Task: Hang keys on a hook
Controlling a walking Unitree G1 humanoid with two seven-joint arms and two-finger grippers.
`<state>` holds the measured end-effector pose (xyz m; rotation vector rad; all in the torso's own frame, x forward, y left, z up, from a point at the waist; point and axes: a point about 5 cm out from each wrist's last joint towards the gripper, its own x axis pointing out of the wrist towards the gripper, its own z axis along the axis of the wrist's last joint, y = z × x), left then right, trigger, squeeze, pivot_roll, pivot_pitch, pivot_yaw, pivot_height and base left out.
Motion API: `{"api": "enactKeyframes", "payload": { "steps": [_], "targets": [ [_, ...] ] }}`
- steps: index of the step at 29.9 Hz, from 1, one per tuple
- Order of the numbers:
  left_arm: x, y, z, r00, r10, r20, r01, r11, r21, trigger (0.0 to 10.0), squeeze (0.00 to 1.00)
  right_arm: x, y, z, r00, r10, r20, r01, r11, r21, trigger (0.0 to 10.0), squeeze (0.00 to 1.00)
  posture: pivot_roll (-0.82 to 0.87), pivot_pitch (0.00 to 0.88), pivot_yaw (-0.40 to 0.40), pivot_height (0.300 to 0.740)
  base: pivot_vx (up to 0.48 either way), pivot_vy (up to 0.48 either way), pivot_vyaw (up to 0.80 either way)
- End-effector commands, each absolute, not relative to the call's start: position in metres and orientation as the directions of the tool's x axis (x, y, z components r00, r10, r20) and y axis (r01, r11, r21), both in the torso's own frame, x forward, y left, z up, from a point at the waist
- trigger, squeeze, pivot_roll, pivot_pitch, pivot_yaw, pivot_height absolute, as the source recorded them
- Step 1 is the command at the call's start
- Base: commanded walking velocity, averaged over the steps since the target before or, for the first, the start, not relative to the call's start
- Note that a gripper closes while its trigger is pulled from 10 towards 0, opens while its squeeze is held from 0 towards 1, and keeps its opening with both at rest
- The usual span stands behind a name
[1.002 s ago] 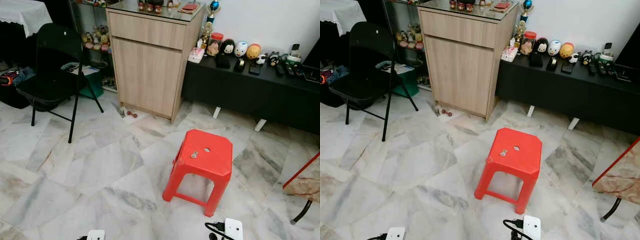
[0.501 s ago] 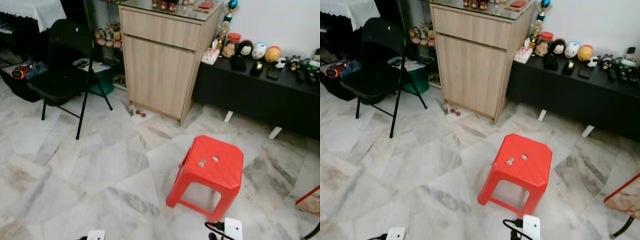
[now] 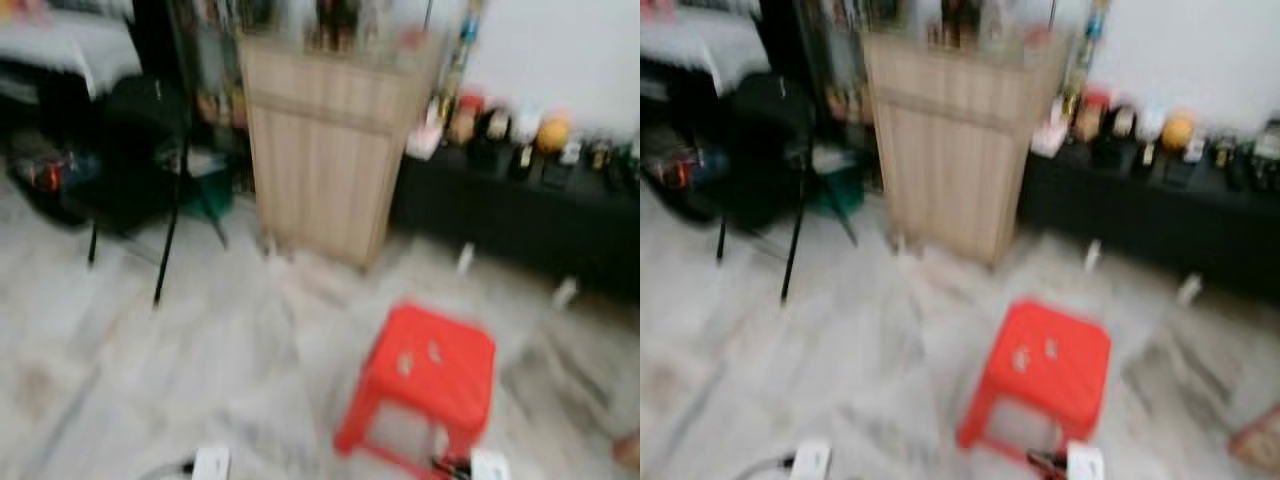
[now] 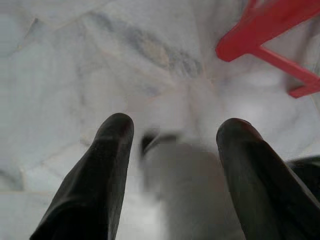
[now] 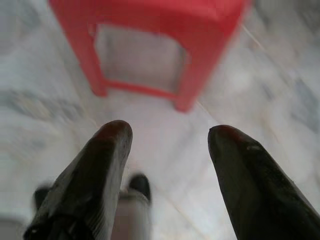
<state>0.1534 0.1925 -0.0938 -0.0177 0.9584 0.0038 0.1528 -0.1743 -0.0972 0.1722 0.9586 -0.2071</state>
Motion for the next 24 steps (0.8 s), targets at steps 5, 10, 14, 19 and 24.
{"api": "enactKeyframes", "payload": {
  "steps": [5, 10, 14, 19, 24],
  "targets": [
    [0.1449, 0.1970, -0.0968, 0.549, 0.008, -0.836, -0.013, 1.000, 0.001, 10.0, 0.00, 0.1579, -0.1680, -0.0955, 0.574, -0.083, -0.814, 0.246, 0.966, 0.075, 10.0, 0.00, 0.09, 0.000, -0.093, 0.740, 0.295, 0.000, 0.00],
    [0.1450, 0.1969, -0.0968, 0.549, 0.007, -0.836, -0.012, 1.000, 0.001, 10.0, 0.00, 0.1579, -0.1681, -0.0955, 0.575, -0.084, -0.814, 0.246, 0.966, 0.075, 10.0, 0.00, 0.09, 0.000, -0.094, 0.740, 0.292, 0.000, 0.00],
    [0.1452, 0.1974, -0.0967, 0.547, 0.012, -0.837, -0.009, 1.000, 0.008, 10.0, 0.00, 0.1579, -0.1680, -0.0956, 0.573, -0.085, -0.815, 0.247, 0.966, 0.073, 10.0, 0.00, 0.09, 0.000, -0.093, 0.740, 0.217, 0.000, 0.00],
    [0.1456, 0.1969, -0.0967, 0.547, 0.012, -0.837, -0.012, 1.000, 0.007, 10.0, 0.00, 0.1578, -0.1680, -0.0956, 0.573, -0.085, -0.815, 0.248, 0.966, 0.073, 10.0, 0.00, 0.08, 0.000, -0.093, 0.740, 0.000, 0.000, 0.00],
    [0.1458, 0.1969, -0.0967, 0.546, 0.011, -0.838, -0.024, 1.000, -0.002, 10.0, 0.00, 0.1574, -0.1682, -0.0958, 0.571, -0.089, -0.816, 0.255, 0.964, 0.073, 10.0, 0.00, 0.09, 0.000, -0.094, 0.740, 0.000, 0.143, 0.00]
  ]
}}
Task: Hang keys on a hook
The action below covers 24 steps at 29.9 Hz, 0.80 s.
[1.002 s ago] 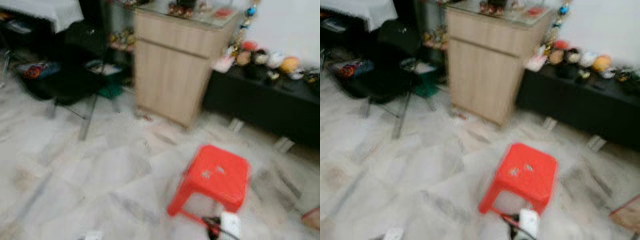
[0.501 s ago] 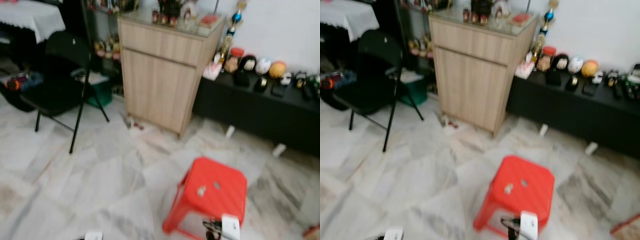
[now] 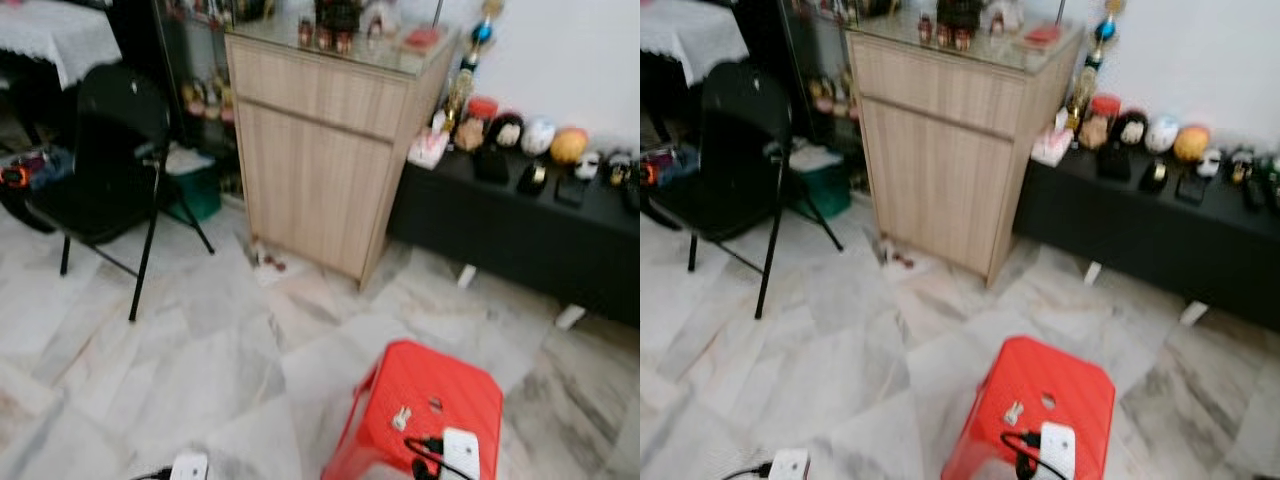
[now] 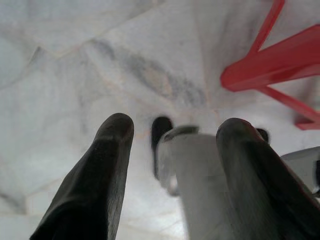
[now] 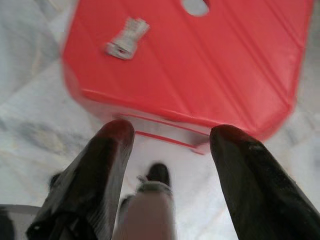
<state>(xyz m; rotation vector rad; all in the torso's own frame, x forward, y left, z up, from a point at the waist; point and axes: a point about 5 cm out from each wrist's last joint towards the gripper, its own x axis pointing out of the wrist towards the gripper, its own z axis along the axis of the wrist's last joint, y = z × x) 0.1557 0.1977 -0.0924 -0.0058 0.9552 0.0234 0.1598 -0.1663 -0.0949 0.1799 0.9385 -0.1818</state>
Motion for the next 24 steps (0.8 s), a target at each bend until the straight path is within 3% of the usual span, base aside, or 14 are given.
{"api": "enactKeyframes", "payload": {
  "steps": [1, 7, 21, 24],
  "targets": [
    [0.1457, 0.1971, -0.0967, 0.546, 0.011, -0.838, -0.024, 1.000, -0.003, 10.0, 0.00, 0.1573, -0.1682, -0.0959, 0.569, -0.090, -0.817, 0.257, 0.964, 0.074, 10.0, 0.00, 0.09, 0.000, -0.094, 0.740, 0.000, 0.379, 0.00],
    [0.1443, 0.2001, -0.0967, 0.545, 0.013, -0.838, -0.027, 1.000, -0.002, 10.0, 0.00, 0.1572, -0.1685, -0.0959, 0.568, -0.096, -0.818, 0.266, 0.961, 0.071, 10.0, 0.00, 0.09, 0.000, -0.095, 0.740, 0.000, 0.381, -0.45],
    [0.1421, 0.2062, -0.0964, 0.542, 0.019, -0.840, -0.033, 0.999, 0.002, 10.0, 0.00, 0.1576, -0.1688, -0.0955, 0.573, -0.103, -0.813, 0.271, 0.960, 0.069, 10.0, 0.00, 0.09, 0.000, -0.094, 0.740, 0.000, 0.380, 0.00],
    [0.1419, 0.2067, -0.0964, 0.541, 0.020, -0.841, -0.034, 0.999, 0.002, 10.0, 0.00, 0.1575, -0.1686, -0.0956, 0.572, -0.104, -0.814, 0.271, 0.960, 0.068, 10.0, 0.00, 0.09, 0.000, -0.093, 0.740, 0.000, 0.379, -0.77]
  ]
}}
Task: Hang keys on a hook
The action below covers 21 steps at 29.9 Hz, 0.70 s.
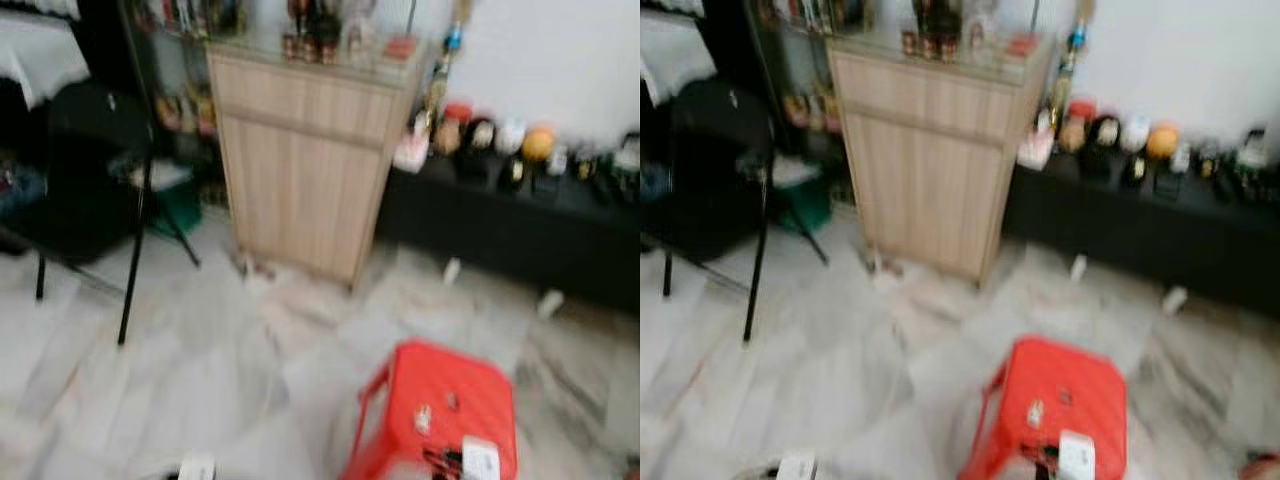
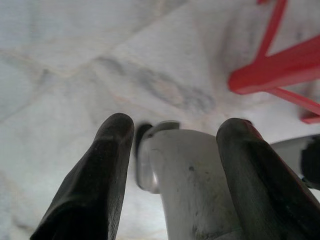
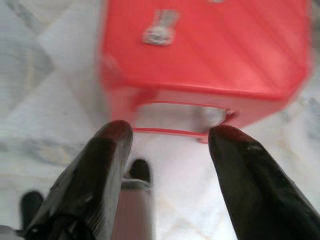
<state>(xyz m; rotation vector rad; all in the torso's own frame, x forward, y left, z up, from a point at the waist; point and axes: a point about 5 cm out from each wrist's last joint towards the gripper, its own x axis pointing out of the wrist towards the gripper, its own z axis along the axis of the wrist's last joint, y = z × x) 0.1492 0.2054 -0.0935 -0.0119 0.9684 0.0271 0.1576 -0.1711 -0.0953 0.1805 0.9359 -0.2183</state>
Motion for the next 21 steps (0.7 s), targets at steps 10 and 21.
{"api": "enactKeyframes", "payload": {
  "steps": [10, 21],
  "targets": [
    [0.1412, 0.2057, -0.0969, 0.538, 0.023, -0.843, -0.019, 1.000, 0.015, 10.0, 0.00, 0.1569, -0.1696, -0.0953, 0.575, -0.138, -0.806, 0.332, 0.940, 0.076, 10.0, 0.00, 0.09, 0.000, -0.094, 0.740, 0.000, 0.074, -0.63],
    [0.1428, 0.2038, -0.0965, 0.546, 0.022, -0.838, -0.018, 1.000, 0.014, 10.0, 0.00, 0.1572, -0.1701, -0.0950, 0.576, -0.142, -0.805, 0.329, 0.942, 0.069, 10.0, 0.00, 0.09, 0.000, -0.095, 0.740, 0.000, 0.000, 0.00]
  ]
}}
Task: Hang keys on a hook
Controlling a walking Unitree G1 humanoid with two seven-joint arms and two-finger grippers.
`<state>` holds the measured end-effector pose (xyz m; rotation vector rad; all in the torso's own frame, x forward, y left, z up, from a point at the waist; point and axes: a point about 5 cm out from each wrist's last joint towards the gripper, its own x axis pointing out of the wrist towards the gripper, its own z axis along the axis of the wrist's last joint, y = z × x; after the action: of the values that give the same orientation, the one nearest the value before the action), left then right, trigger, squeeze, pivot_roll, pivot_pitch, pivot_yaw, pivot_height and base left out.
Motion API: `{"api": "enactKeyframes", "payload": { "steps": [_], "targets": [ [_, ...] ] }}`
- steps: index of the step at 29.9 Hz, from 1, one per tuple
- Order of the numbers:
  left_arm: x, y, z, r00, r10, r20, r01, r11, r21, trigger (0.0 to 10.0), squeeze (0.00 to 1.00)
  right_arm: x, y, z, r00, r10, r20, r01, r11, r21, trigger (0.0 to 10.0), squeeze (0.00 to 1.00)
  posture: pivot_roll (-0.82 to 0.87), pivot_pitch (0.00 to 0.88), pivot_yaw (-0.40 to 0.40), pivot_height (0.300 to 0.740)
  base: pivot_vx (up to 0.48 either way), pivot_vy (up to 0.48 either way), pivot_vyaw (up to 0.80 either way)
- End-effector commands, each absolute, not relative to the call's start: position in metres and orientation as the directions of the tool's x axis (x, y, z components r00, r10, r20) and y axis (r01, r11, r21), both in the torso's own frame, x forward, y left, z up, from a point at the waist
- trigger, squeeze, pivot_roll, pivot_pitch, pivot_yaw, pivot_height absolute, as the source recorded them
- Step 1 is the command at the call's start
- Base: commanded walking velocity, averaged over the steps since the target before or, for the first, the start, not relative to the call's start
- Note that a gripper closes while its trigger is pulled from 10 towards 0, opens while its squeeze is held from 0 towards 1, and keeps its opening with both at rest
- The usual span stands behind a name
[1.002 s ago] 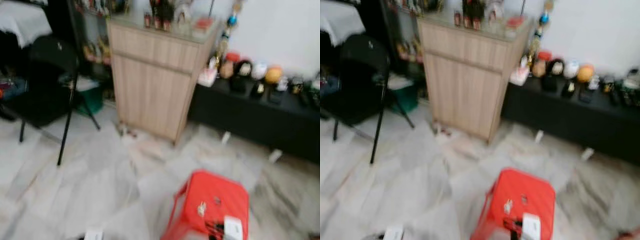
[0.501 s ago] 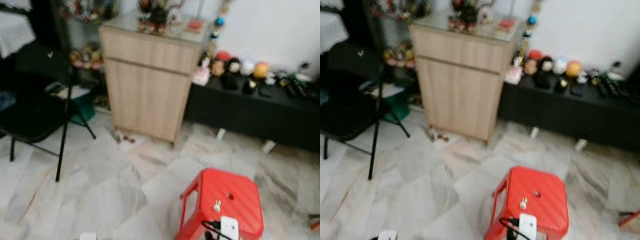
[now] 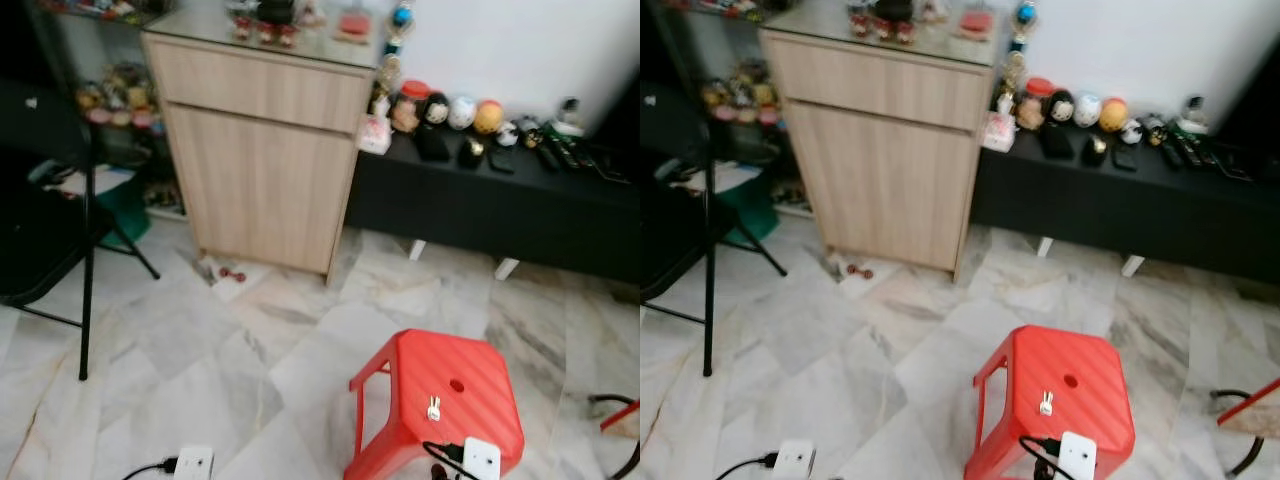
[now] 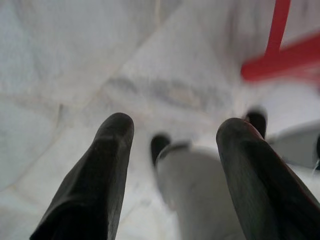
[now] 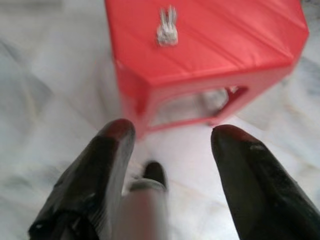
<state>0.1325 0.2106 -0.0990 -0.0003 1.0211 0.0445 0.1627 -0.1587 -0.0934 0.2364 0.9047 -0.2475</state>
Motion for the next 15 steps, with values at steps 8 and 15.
{"api": "enactKeyframes", "payload": {
  "steps": [8, 15],
  "targets": [
    [0.1454, 0.1998, -0.0962, 0.549, 0.016, -0.836, -0.013, 1.000, 0.011, 10.0, 0.00, 0.1571, -0.1698, -0.0951, 0.576, -0.145, -0.804, 0.338, 0.938, 0.073, 10.0, 0.00, 0.09, 0.000, -0.094, 0.740, 0.000, 0.000, -0.36],
    [0.1462, 0.1989, -0.0959, 0.554, 0.015, -0.832, -0.016, 1.000, 0.007, 10.0, 0.00, 0.1570, -0.1696, -0.0951, 0.575, -0.145, -0.805, 0.338, 0.938, 0.073, 10.0, 0.00, 0.09, 0.000, -0.094, 0.740, 0.000, 0.000, -0.74]
  ]
}}
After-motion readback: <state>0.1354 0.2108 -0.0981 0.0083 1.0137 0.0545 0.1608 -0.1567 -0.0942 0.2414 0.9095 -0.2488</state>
